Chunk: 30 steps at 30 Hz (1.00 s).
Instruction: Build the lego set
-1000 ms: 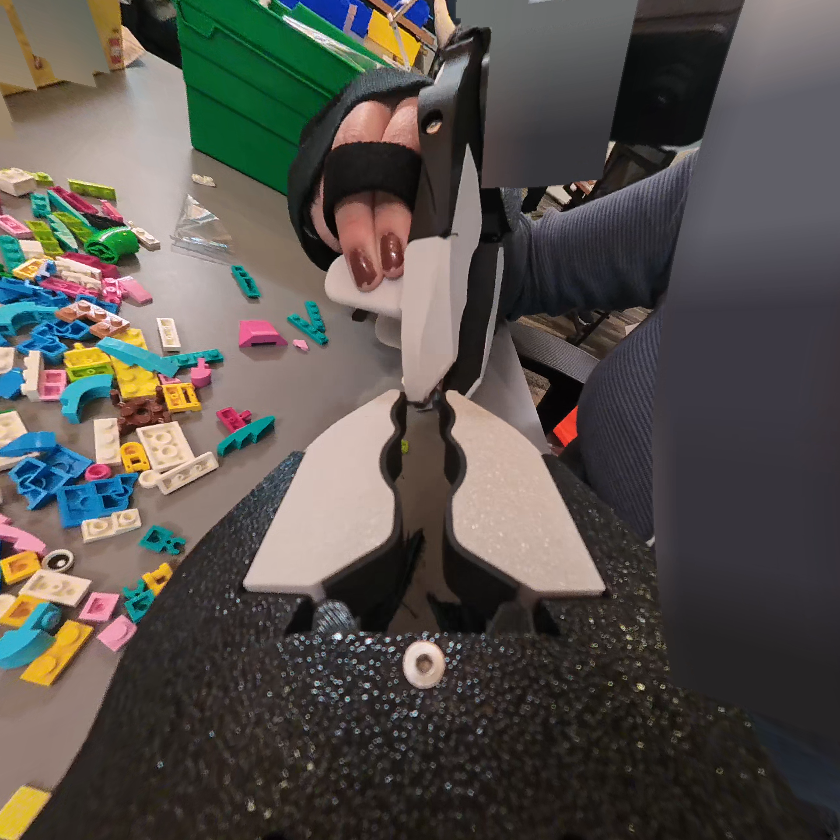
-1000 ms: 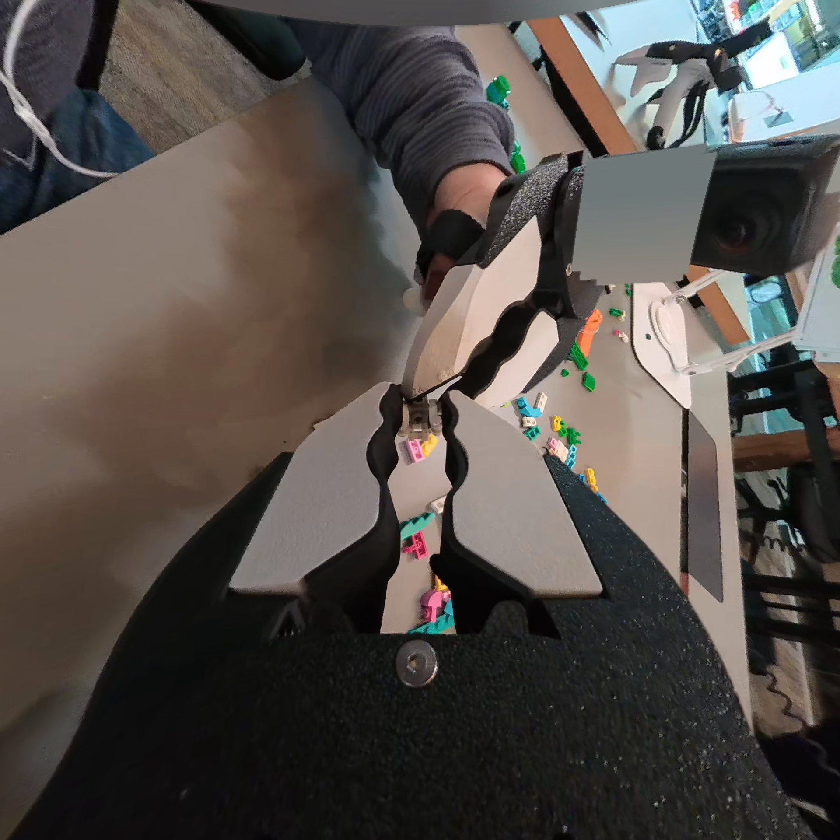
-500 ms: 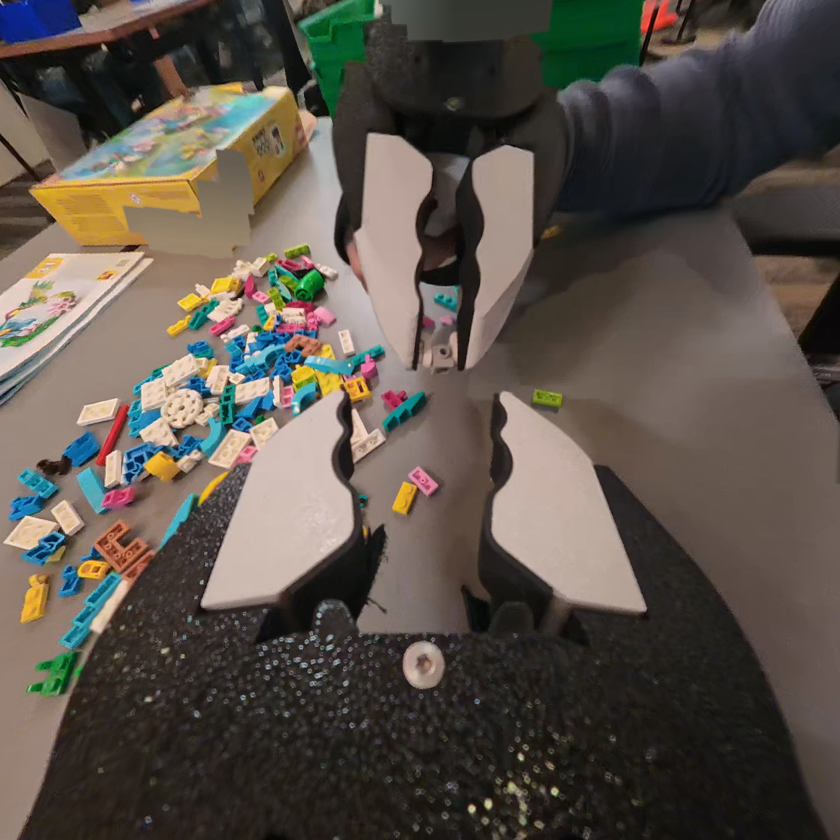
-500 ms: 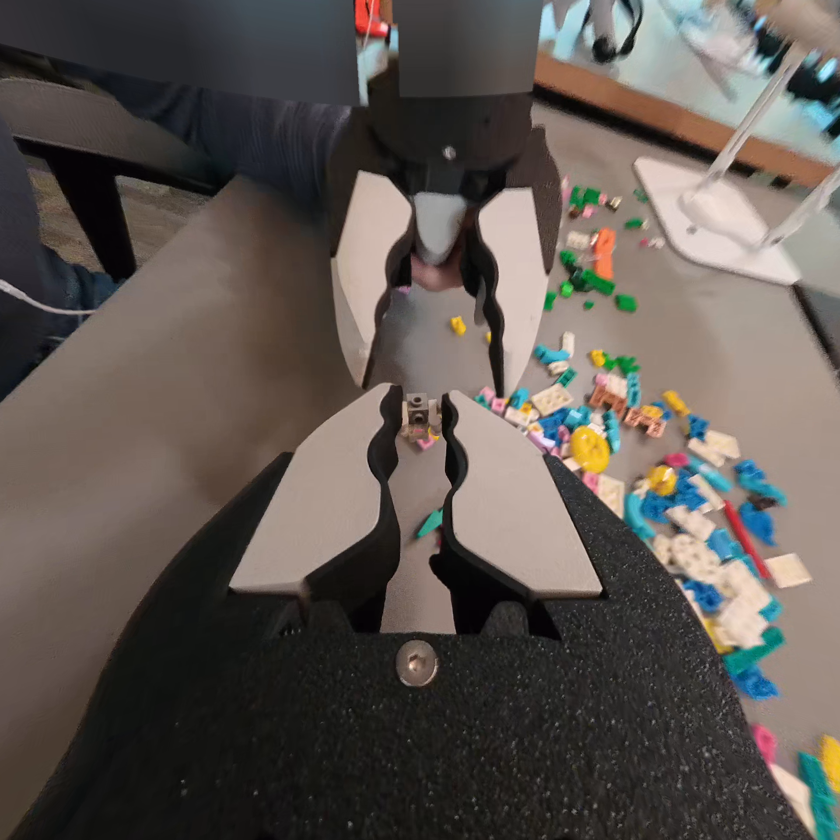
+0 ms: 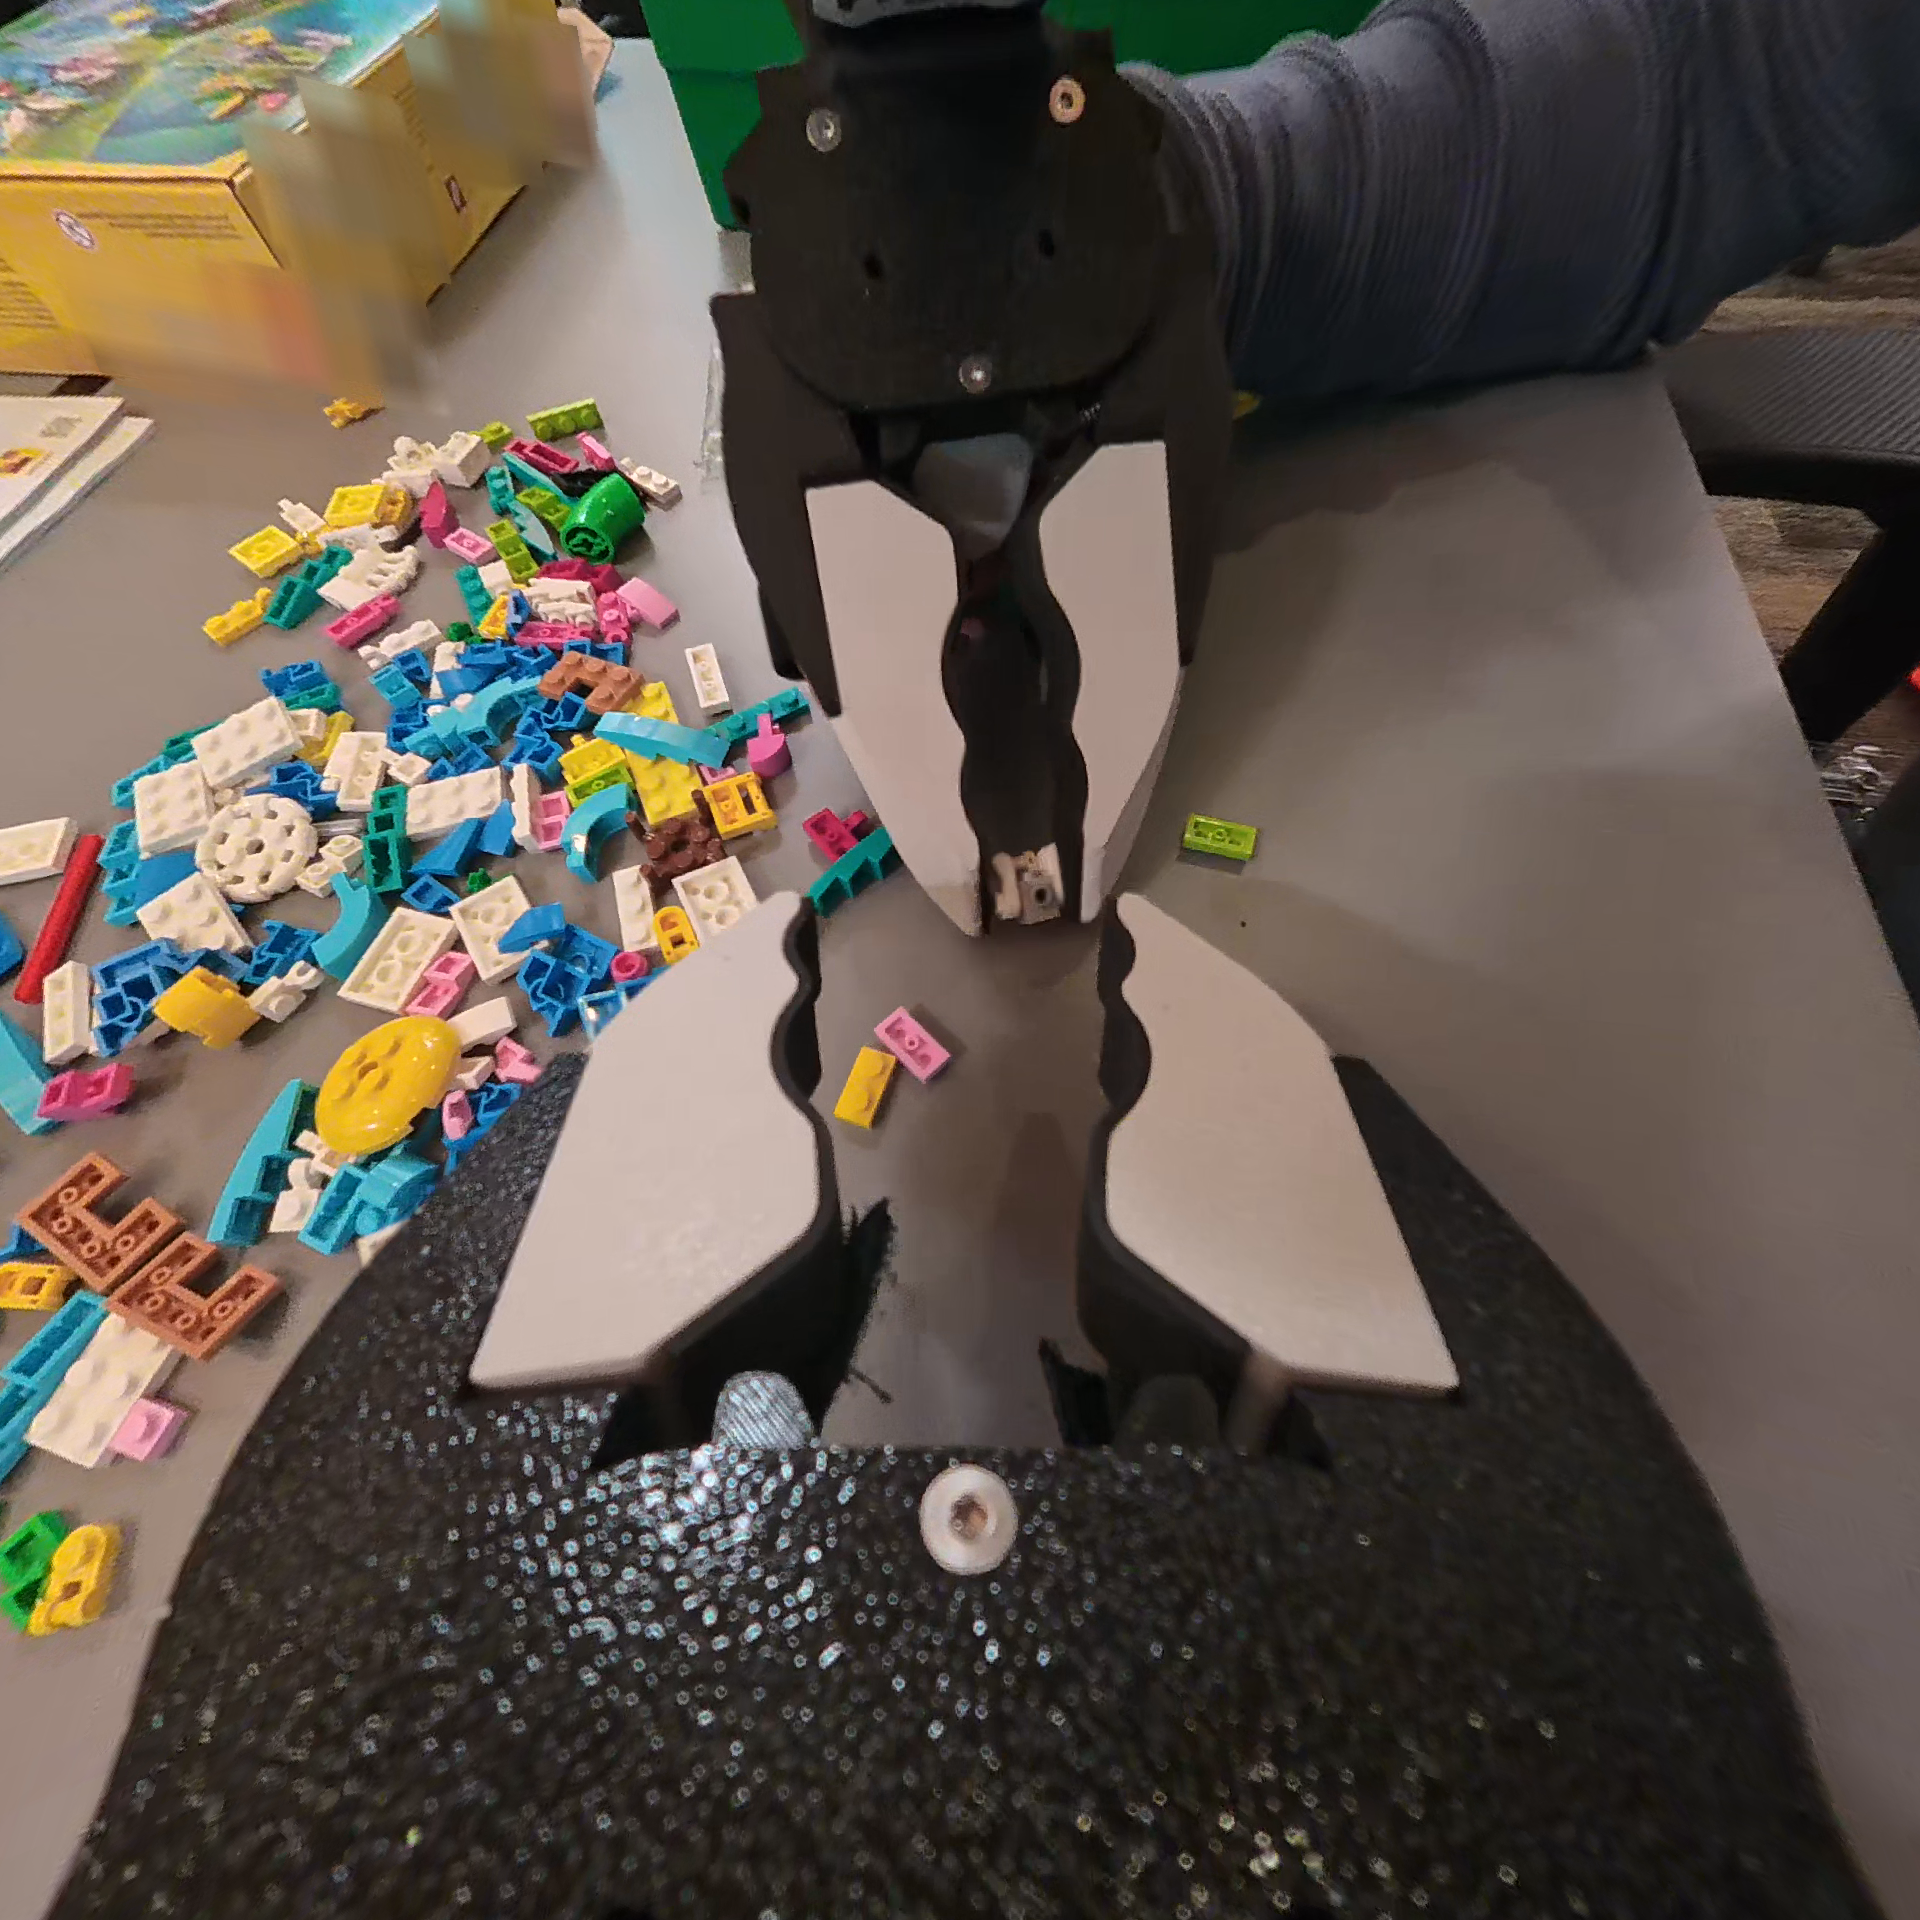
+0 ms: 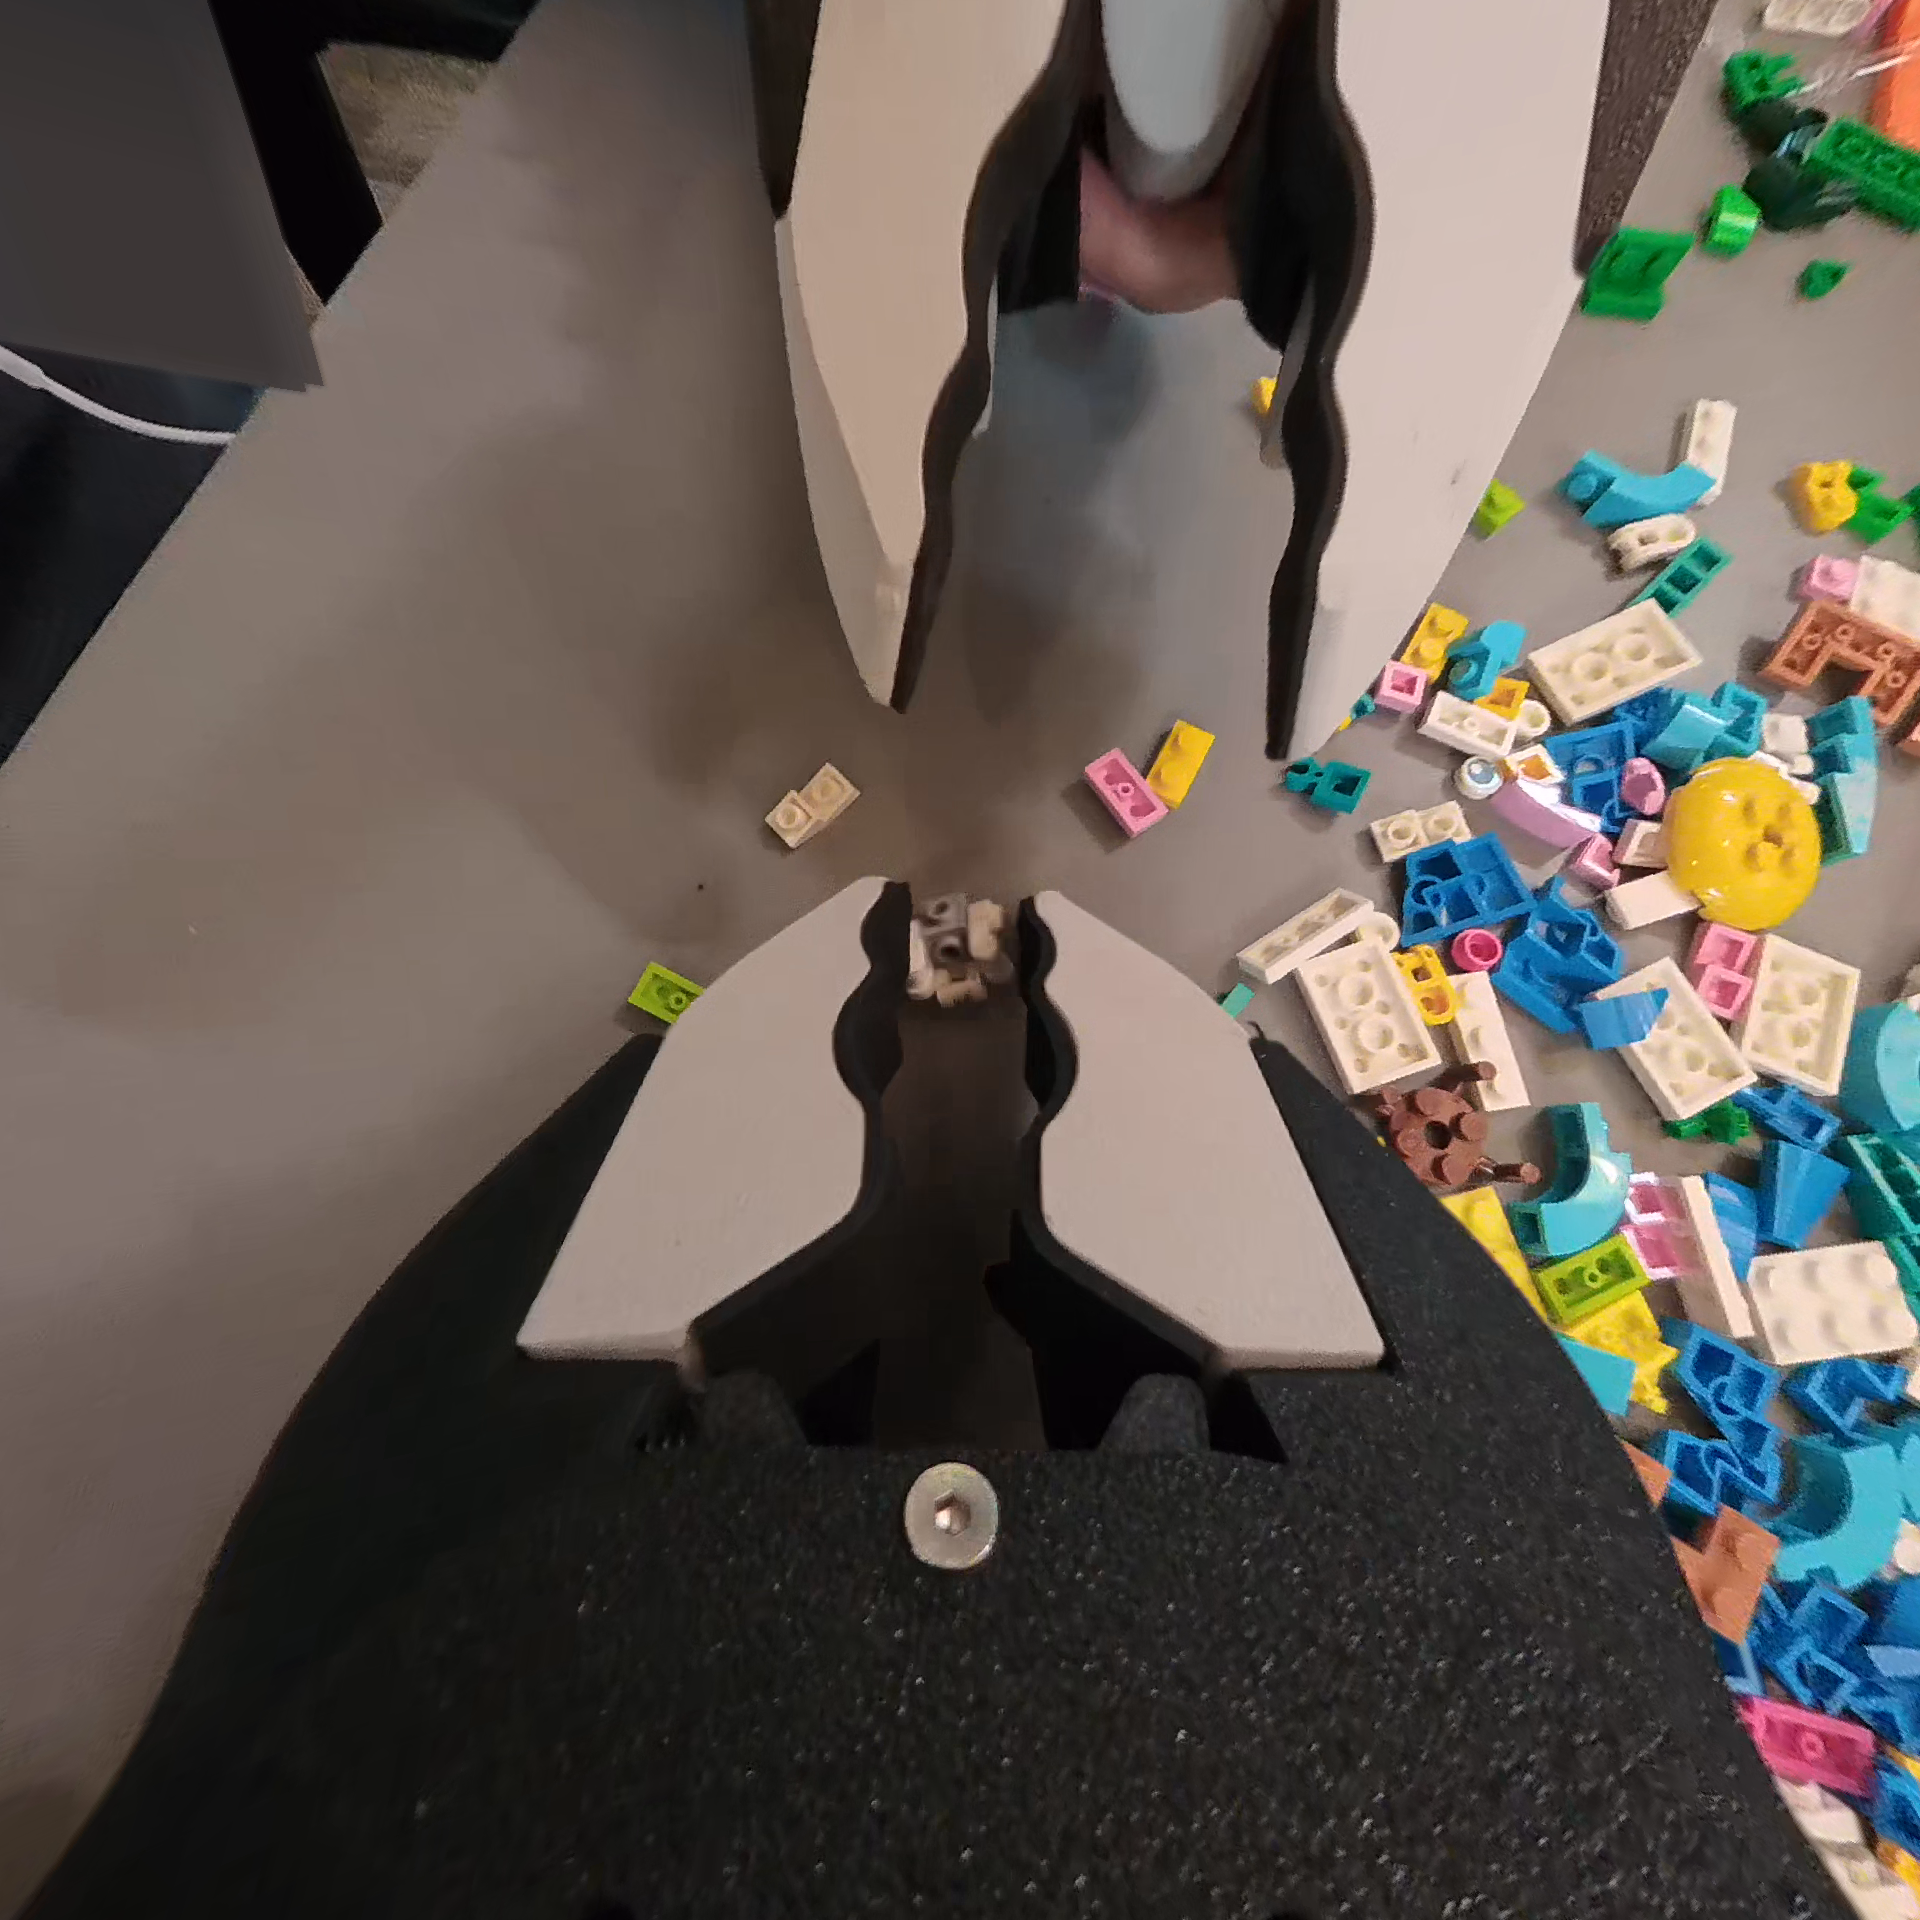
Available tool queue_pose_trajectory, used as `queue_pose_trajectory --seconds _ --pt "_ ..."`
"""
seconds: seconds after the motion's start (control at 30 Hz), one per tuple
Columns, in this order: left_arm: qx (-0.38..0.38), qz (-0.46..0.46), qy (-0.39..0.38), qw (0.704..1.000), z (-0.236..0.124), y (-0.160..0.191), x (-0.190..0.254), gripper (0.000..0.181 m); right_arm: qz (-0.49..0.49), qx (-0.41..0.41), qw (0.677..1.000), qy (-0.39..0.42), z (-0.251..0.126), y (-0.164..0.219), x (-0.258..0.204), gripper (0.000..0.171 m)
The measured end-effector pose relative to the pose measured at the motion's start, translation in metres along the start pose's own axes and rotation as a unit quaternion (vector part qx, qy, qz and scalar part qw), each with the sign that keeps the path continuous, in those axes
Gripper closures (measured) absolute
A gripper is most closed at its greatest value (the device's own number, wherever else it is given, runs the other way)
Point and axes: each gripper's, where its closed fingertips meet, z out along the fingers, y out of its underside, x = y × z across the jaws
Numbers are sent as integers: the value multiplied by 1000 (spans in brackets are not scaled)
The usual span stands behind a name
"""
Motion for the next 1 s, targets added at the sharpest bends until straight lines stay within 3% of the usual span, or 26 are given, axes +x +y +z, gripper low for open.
queue_pose_trajectory --seconds 0.23,0.73,1.0 --pt "-29 -1 11 1000 8 8 8 129 -12 -26 1000 10 -5 5 -3 139" --pt "-53 66 -5 996 14 12 17 135 -25 -29 994 104 -28 11 -3 143" --pt "-59 56 10 997 18 14 24 137 -20 -39 996 80 -21 10 -13 144"
